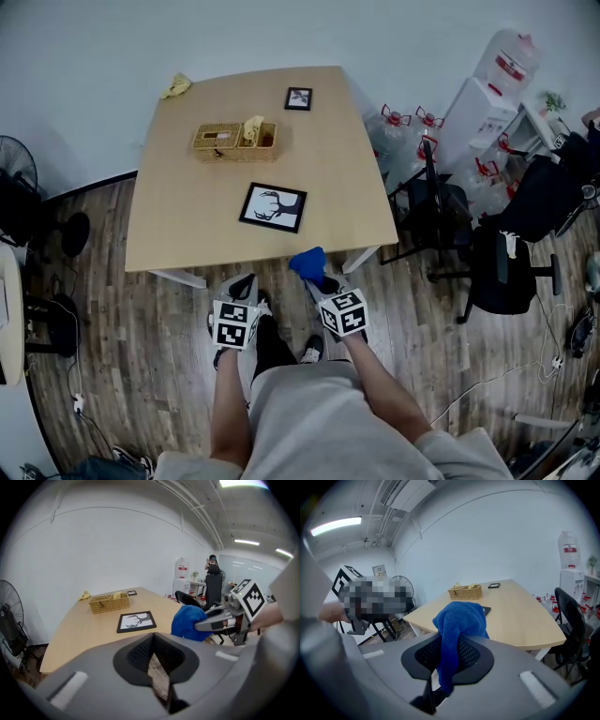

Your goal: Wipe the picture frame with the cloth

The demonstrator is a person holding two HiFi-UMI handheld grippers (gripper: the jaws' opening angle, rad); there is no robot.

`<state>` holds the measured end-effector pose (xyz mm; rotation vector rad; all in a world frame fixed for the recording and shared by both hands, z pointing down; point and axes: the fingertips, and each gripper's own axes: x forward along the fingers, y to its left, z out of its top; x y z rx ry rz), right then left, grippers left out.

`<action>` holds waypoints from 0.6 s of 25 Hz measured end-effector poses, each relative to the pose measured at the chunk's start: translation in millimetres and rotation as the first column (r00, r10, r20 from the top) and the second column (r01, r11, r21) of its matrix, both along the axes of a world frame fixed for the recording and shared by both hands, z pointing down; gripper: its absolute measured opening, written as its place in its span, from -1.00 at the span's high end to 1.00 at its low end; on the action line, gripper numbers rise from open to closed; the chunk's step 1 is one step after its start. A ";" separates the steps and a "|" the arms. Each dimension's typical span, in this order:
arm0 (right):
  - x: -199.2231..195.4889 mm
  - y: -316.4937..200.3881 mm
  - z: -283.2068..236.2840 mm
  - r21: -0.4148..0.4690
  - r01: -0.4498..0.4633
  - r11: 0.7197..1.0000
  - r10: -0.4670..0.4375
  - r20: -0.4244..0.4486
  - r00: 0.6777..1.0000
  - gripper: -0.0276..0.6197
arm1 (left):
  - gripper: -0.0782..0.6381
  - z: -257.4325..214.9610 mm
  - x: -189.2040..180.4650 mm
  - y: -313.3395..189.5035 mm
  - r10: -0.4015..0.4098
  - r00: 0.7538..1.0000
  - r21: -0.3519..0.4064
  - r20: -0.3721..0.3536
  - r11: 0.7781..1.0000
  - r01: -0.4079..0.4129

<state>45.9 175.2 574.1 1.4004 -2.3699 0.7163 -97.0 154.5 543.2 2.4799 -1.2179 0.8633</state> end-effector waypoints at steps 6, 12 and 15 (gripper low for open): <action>-0.6 -3.3 -3.6 0.005 -0.009 1.000 0.009 0.000 1.000 0.77 | 0.64 -2.4 -1.8 -5.4 -0.008 1.000 -0.003 -0.021 1.000 0.008; -7.7 -4.6 0.4 0.001 -0.004 1.000 0.004 0.003 1.000 0.77 | 0.64 2.7 -8.4 -3.6 -0.011 1.000 -0.015 -0.020 1.000 0.011; -10.0 -4.0 -1.5 0.006 0.001 1.000 -0.001 0.005 1.000 0.77 | 0.64 2.0 -9.8 -2.5 -0.013 1.000 -0.014 -0.020 1.000 0.013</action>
